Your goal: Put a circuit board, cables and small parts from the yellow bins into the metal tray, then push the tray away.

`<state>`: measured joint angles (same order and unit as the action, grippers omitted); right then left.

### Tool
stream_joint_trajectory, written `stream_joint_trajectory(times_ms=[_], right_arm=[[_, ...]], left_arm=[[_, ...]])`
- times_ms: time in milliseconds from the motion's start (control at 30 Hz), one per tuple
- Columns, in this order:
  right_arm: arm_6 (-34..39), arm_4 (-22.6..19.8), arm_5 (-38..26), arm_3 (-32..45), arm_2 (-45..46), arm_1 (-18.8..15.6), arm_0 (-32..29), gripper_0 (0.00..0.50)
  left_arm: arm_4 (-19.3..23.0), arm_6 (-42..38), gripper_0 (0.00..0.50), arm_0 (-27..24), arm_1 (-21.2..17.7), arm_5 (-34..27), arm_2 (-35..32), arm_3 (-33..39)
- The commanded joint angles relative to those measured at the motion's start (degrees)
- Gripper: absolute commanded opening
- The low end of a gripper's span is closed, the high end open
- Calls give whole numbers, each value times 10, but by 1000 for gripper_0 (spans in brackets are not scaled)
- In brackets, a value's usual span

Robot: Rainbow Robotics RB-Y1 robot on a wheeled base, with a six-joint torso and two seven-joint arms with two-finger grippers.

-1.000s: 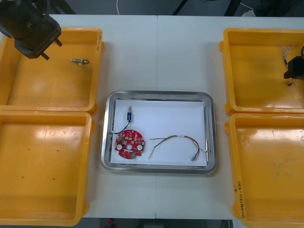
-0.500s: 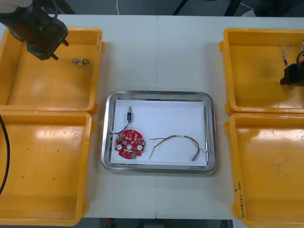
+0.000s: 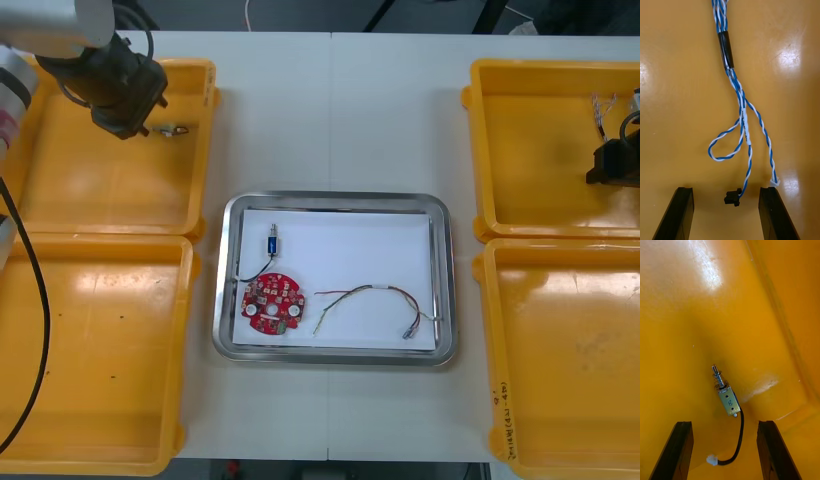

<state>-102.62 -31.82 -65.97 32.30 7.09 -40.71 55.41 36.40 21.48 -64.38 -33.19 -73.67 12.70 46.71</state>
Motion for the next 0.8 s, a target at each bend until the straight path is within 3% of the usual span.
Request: stream_joint_trajectory(times_ms=[33, 100, 200, 233, 267, 567, 800], right_arm=[[22, -4, 2, 8, -9, 3, -3, 500], [22, -4, 2, 8, -9, 4, -2, 431], [20, -5, 2, 8, -9, 3, -3, 208], [20, -5, 2, 8, -9, 4, -2, 181], [19, -6, 2, 8, -9, 3, -2, 122], [20, -12, 1, 8, -9, 4, -2, 4], [21, -22, -4, 9, -8, 2, -1, 0]], left_arm=[[-7, -28, 500, -34, 15, 27, 33, -15], [-10, -28, 500, -34, 20, 31, 37, -17], [-13, -28, 500, -34, 25, 39, 49, -27], [-14, -28, 500, -34, 27, 41, 50, -29], [-17, -29, 500, -34, 29, 47, 55, -33], [-44, -29, 500, -35, 41, 86, 69, -61], [-63, -30, 500, -35, 46, 93, 73, -61]])
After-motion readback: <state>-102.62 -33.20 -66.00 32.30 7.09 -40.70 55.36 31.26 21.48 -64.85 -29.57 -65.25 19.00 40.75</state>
